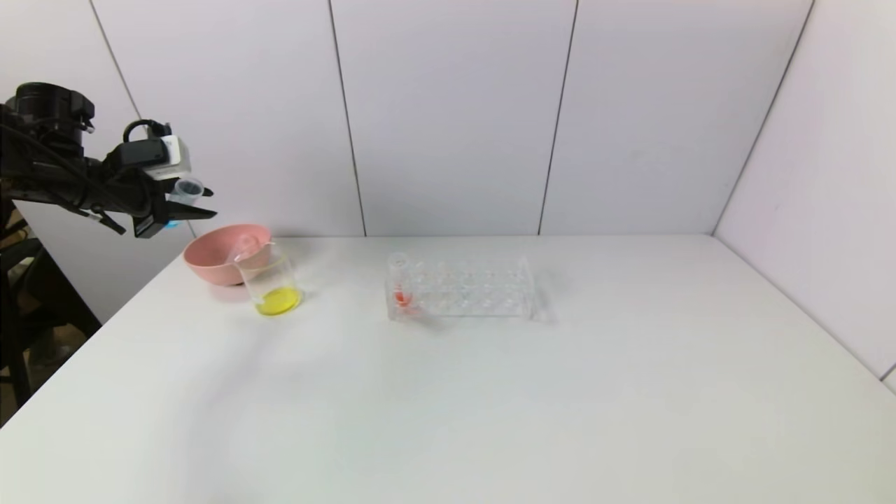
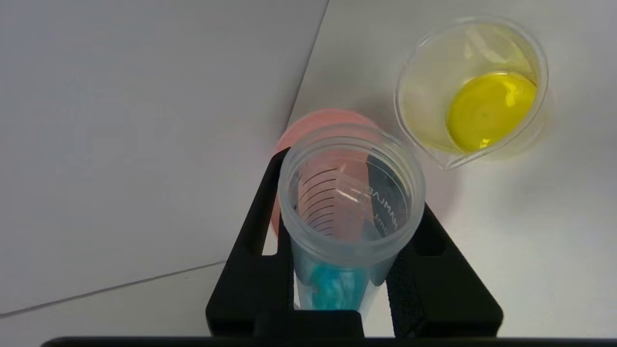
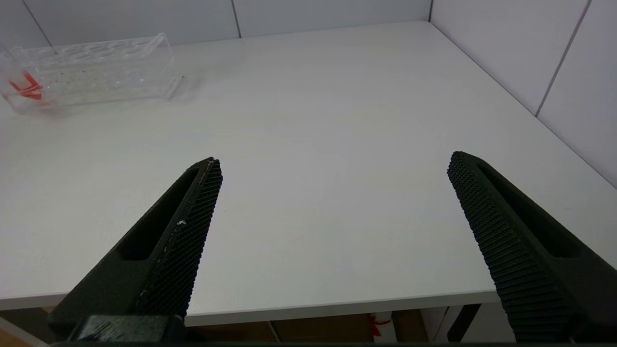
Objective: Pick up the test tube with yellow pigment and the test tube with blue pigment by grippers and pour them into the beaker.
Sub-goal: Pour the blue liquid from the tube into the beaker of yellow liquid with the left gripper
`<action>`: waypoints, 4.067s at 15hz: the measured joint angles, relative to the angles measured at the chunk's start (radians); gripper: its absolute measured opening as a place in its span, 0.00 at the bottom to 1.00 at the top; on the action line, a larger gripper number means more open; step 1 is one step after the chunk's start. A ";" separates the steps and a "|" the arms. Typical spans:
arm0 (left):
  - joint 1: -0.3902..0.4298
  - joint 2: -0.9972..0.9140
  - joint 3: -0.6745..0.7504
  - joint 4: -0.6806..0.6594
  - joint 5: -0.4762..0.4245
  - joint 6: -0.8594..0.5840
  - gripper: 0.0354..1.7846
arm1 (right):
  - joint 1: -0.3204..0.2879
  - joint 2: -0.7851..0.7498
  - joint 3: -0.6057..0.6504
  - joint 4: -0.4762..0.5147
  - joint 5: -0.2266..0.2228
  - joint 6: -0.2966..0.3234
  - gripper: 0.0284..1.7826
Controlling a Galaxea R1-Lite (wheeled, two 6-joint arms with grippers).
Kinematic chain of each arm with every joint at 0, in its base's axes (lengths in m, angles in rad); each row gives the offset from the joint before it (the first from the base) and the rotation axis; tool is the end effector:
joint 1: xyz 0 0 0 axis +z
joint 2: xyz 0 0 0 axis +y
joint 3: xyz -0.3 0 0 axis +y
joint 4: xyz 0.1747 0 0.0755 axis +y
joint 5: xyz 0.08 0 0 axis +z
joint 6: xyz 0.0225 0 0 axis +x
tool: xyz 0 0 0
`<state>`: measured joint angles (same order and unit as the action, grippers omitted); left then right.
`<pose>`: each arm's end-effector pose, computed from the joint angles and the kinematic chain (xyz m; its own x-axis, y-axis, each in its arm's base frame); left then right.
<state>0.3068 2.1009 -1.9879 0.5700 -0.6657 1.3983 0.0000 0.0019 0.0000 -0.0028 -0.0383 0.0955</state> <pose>0.3946 0.1104 0.2525 0.7681 -0.4045 -0.4964 0.6303 0.3413 0.6973 -0.0227 -0.0009 0.0758 0.9993 -0.0383 0.0009 0.0380 0.9947 0.0954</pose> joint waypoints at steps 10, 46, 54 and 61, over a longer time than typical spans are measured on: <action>-0.062 0.001 -0.004 0.067 0.233 0.117 0.28 | 0.000 0.000 0.000 0.000 0.000 0.000 0.96; -0.133 0.016 -0.015 0.272 0.491 0.134 0.28 | 0.000 0.000 0.000 0.000 0.000 0.000 0.96; -0.133 0.020 -0.015 0.272 0.506 0.128 0.28 | 0.000 0.000 0.000 0.000 0.000 0.000 0.96; -0.149 0.025 -0.015 0.272 0.560 0.112 0.28 | 0.000 0.000 0.000 0.000 0.000 0.000 0.96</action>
<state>0.1583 2.1260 -2.0032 0.8419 -0.1057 1.5104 0.0000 0.0019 0.0000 -0.0028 -0.0383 0.0955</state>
